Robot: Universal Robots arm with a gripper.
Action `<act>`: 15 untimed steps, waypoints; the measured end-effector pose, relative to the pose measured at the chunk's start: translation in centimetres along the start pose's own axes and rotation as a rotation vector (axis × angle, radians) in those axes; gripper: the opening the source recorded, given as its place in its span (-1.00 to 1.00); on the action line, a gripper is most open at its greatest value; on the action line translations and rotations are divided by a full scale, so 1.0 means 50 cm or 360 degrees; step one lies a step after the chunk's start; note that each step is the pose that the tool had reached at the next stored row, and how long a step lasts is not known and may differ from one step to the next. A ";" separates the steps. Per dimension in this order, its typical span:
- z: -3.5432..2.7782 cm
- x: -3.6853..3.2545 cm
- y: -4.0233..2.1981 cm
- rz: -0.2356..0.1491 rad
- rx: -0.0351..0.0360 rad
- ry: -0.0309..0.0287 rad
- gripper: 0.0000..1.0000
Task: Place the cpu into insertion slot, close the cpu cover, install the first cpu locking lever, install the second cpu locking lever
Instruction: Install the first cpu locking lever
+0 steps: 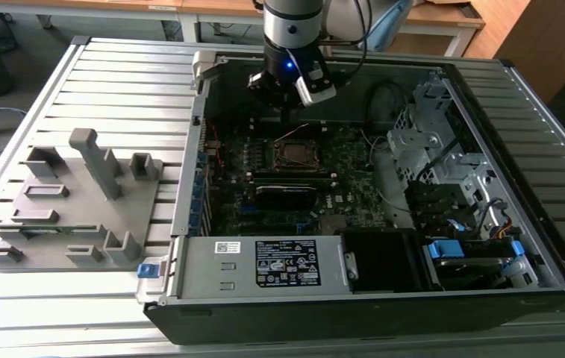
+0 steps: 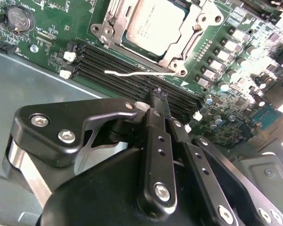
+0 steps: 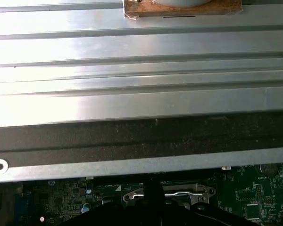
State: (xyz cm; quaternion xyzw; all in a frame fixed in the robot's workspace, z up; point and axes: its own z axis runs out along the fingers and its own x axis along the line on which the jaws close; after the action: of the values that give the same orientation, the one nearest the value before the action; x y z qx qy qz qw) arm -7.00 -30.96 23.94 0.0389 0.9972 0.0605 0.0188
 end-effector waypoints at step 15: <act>0.009 -0.018 0.000 0.0001 0.0000 0.00000 -0.79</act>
State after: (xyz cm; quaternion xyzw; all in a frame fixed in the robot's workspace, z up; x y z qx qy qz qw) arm -6.06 -30.96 23.52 0.0393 0.9972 0.0604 0.0187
